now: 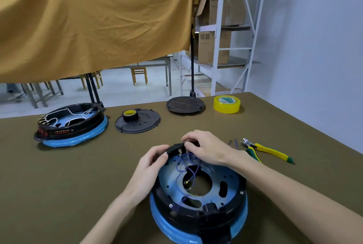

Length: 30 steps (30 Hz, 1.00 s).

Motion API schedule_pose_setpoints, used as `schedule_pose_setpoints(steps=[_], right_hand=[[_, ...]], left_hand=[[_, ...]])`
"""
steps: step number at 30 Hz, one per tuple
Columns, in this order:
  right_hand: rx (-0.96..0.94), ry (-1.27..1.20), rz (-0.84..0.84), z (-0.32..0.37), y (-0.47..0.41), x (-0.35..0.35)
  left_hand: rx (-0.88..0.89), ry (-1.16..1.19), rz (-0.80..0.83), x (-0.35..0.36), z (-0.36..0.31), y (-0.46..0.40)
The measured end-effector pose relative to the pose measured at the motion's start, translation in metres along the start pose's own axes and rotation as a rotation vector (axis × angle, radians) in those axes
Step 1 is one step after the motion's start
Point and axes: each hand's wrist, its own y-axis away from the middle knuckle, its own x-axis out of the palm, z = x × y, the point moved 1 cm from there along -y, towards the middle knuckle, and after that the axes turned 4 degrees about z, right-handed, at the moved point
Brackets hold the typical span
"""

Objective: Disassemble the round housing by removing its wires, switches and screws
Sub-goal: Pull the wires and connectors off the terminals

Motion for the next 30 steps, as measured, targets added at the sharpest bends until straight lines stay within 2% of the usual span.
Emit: schedule_pose_setpoints(steps=[2,4,7,10,14,16,18,20,23,24,25,28,30], right_hand=[[-0.055,-0.063,0.022,0.011,-0.003,0.002],[-0.029,0.049,-0.058,0.016,-0.002,0.005],[0.146,0.302,-0.203,0.013,0.015,0.008],[0.254,0.258,-0.180,0.010,0.029,0.013],[0.101,0.098,-0.124,0.009,0.027,0.015],[-0.001,0.016,-0.058,0.010,0.017,0.011],[-0.076,-0.091,-0.018,0.014,0.007,0.009],[-0.124,-0.148,-0.090,0.019,-0.001,0.008],[-0.115,-0.086,-0.370,0.020,0.001,0.006],[-0.088,-0.071,-0.408,0.018,0.006,0.005],[-0.046,-0.073,-0.377,0.017,0.011,0.004],[0.058,-0.074,-0.104,0.022,0.019,0.011],[0.044,-0.026,-0.059,0.027,0.015,0.017]], left_hand=[[-0.004,0.019,-0.005,-0.005,0.003,0.006],[-0.016,0.027,0.056,-0.009,0.006,0.012],[-0.045,0.023,0.100,-0.010,0.010,0.016],[0.017,-0.150,0.063,-0.011,0.008,0.016],[0.135,-0.311,-0.141,-0.016,-0.001,0.013],[0.137,-0.197,-0.108,-0.013,-0.004,0.010],[0.079,-0.054,0.014,-0.007,-0.006,0.009],[0.052,-0.046,0.047,-0.003,-0.004,0.010],[0.030,-0.087,0.027,-0.005,-0.003,0.013],[0.025,-0.099,0.035,-0.006,-0.003,0.013],[0.022,-0.112,0.039,-0.008,-0.002,0.012],[0.020,-0.129,0.027,-0.006,-0.001,0.011],[0.028,-0.123,0.034,-0.004,-0.002,0.012]])
